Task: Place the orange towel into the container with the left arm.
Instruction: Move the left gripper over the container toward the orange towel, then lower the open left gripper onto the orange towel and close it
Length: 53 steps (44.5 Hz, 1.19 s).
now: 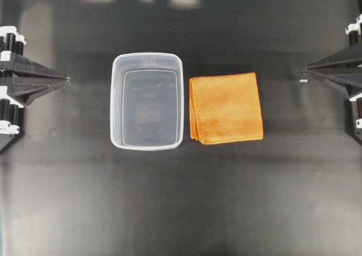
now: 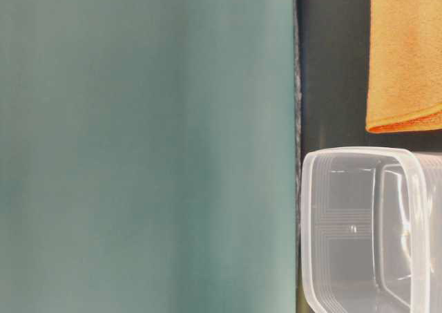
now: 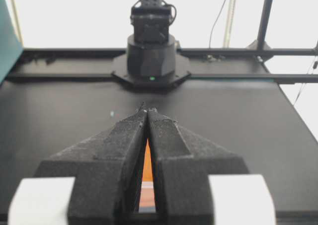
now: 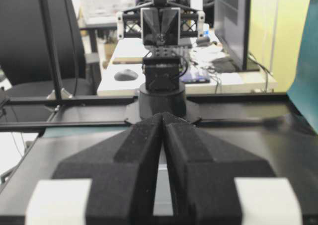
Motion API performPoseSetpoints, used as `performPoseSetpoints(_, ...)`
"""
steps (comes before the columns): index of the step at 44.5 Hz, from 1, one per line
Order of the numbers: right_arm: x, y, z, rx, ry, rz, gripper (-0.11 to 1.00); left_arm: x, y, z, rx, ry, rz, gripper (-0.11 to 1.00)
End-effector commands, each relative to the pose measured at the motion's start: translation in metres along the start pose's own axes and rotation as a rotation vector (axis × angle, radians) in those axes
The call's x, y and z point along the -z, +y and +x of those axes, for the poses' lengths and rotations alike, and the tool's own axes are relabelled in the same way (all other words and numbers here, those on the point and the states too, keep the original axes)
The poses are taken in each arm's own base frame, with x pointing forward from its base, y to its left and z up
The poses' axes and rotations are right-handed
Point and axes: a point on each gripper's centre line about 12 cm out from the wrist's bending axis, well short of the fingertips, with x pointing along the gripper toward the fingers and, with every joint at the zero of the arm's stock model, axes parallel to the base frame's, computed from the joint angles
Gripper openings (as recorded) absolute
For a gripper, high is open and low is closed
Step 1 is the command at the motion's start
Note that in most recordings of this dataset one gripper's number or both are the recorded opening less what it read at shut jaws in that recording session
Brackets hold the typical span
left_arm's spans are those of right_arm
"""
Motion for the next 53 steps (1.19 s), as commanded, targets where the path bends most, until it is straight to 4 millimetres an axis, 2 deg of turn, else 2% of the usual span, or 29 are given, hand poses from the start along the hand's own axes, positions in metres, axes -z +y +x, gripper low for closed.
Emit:
performPoseSetpoints(1, -0.002, 0.001, 0.003, -0.003, -0.003, 0.012, 0.01, -0.008, -0.001, 0.011, 0.009, 0.037, 0.028, 0.06)
performPoseSetpoints(5, 0.000, 0.001, 0.002, -0.001, 0.006, 0.018, 0.01, -0.013, 0.000, 0.021, 0.007, 0.095, 0.031, 0.00)
performPoseSetpoints(10, 0.001, 0.001, 0.002, -0.001, 0.009, 0.018, 0.01, -0.021, 0.000, 0.035, 0.005, 0.163, 0.040, 0.00)
performPoseSetpoints(19, 0.004, -0.004, 0.001, 0.023, 0.037, 0.017, 0.01, -0.038, 0.001, 0.074, 0.002, 0.336, 0.054, 0.00)
performPoseSetpoints(31, 0.004, -0.013, -0.006, 0.068, 0.066, 0.040, 0.04, -0.043, 0.003, 0.126, -0.004, 0.500, 0.052, 0.00)
performPoseSetpoints(35, 0.002, -0.013, -0.010, 0.071, 0.056, 0.051, 0.20, -0.041, 0.003, 0.141, -0.004, 0.551, 0.053, 0.00)
performPoseSetpoints(42, -0.001, -0.013, -0.015, 0.073, 0.040, 0.055, 0.65, -0.036, 0.007, 0.171, -0.013, 0.628, 0.053, 0.00)
performPoseSetpoints(45, -0.004, -0.013, -0.017, 0.073, 0.027, 0.054, 0.77, -0.034, 0.008, 0.184, -0.016, 0.663, 0.053, 0.00)
performPoseSetpoints(53, -0.008, -0.013, -0.021, 0.072, 0.002, 0.050, 0.76, -0.019, 0.012, 0.219, -0.010, 0.779, 0.082, 0.01)
